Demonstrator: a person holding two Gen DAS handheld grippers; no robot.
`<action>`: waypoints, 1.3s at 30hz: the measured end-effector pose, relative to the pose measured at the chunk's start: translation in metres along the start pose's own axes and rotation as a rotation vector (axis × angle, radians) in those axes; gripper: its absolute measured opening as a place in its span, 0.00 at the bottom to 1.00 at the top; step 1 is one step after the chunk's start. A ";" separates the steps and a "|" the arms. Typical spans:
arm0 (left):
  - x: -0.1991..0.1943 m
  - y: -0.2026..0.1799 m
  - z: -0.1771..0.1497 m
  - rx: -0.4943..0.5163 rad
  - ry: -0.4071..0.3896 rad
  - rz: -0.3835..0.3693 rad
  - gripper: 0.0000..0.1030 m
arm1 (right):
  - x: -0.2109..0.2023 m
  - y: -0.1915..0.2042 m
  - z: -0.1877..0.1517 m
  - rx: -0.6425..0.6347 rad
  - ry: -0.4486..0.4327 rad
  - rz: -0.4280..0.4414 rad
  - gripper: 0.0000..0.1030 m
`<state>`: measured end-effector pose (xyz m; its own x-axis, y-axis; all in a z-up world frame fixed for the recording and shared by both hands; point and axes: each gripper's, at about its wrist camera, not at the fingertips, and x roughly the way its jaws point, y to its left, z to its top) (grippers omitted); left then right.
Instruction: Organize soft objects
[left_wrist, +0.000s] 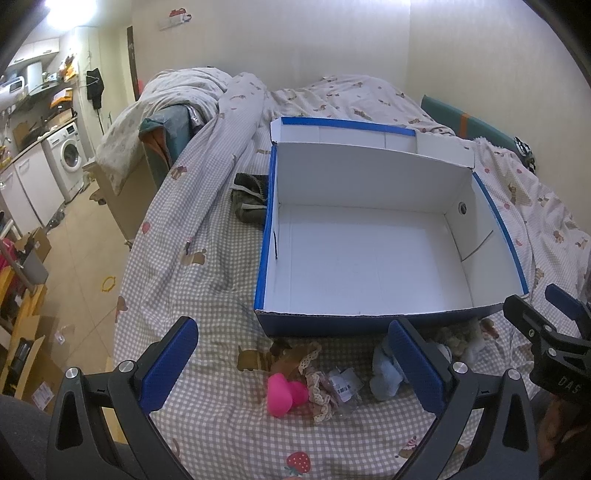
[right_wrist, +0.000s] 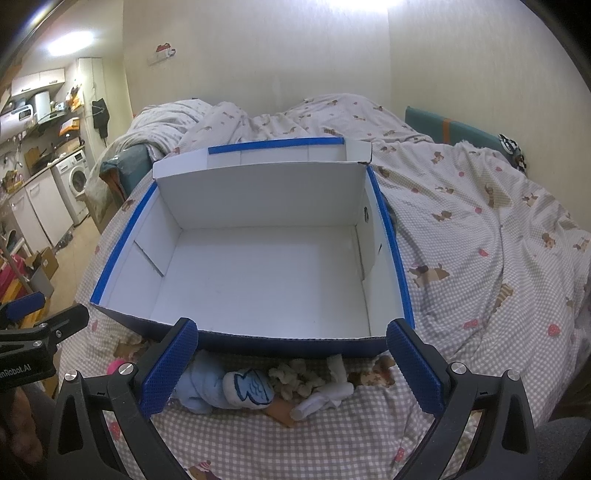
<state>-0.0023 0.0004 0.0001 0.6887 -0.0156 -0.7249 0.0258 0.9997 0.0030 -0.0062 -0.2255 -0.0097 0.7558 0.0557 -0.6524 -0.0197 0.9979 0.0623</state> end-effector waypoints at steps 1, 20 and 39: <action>0.000 0.000 0.000 -0.001 0.000 0.000 1.00 | 0.000 0.000 0.000 0.000 0.000 0.000 1.00; 0.050 0.070 -0.007 -0.233 0.258 0.164 0.92 | 0.016 -0.036 -0.008 0.120 0.117 -0.102 1.00; 0.121 0.045 -0.041 -0.247 0.575 -0.076 0.20 | 0.037 -0.075 -0.017 0.316 0.256 -0.036 1.00</action>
<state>0.0521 0.0448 -0.1155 0.1895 -0.1418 -0.9716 -0.1562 0.9726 -0.1725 0.0119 -0.2980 -0.0515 0.5640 0.0671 -0.8230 0.2366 0.9418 0.2389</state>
